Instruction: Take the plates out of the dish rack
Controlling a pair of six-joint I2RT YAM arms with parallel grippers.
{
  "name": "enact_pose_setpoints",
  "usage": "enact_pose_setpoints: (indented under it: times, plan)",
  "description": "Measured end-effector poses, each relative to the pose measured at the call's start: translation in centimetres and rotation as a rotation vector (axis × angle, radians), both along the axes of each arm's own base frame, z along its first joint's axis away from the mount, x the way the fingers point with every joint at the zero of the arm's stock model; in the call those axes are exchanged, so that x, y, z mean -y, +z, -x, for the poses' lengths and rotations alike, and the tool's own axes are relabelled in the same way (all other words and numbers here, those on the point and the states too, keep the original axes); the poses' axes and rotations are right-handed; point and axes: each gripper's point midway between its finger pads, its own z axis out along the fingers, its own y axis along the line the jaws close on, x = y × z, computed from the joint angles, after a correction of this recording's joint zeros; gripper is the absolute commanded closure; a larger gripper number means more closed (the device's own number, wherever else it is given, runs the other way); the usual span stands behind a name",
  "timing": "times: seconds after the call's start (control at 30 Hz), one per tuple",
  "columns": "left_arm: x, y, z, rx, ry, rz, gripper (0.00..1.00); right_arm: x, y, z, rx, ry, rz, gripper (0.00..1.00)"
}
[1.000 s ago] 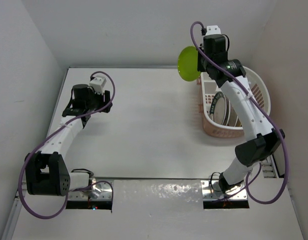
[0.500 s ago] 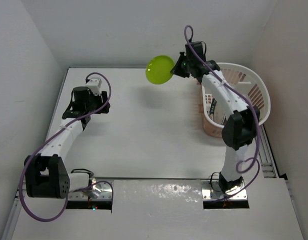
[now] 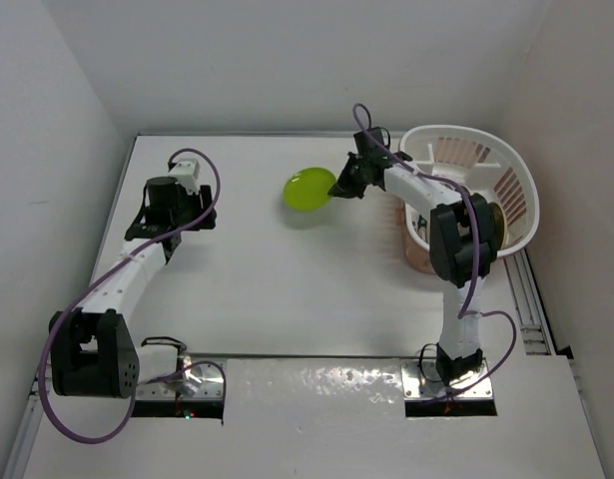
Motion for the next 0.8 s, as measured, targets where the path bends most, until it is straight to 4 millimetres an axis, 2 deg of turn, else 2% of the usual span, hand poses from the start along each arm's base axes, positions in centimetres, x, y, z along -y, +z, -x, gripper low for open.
enact_pose_setpoints:
  times: [0.17, 0.3, 0.37, 0.47, 0.63, 0.8]
  plan:
    - [0.0, 0.1, -0.1, 0.004, 0.000, 0.000, 0.44, -1.1, 1.9, -3.8, 0.090, -0.078, -0.068, 1.00]
    - [0.0, 0.1, -0.1, 0.006, 0.002, -0.001, 0.44, -2.1, 1.7, -8.4, 0.142, -0.197, -0.131, 1.00]
    - [-0.1, 0.1, -0.1, 0.006, 0.004, -0.002, 0.44, -2.4, 0.6, -10.4, 0.150, -0.267, -0.167, 1.00]
    - [-0.2, 0.1, -0.1, 0.007, 0.008, -0.005, 0.44, -2.5, -1.5, -12.3, 0.133, -0.365, -0.203, 1.00]
    - [-0.4, -0.2, 0.3, 0.007, 0.019, -0.011, 0.44, -2.0, -5.0, -14.1, 0.105, -0.483, -0.213, 1.00]
    - [-0.4, -0.6, 0.6, 0.000, 0.022, -0.011, 0.44, -1.9, -6.2, -15.7, 0.116, -0.558, -0.237, 1.00]
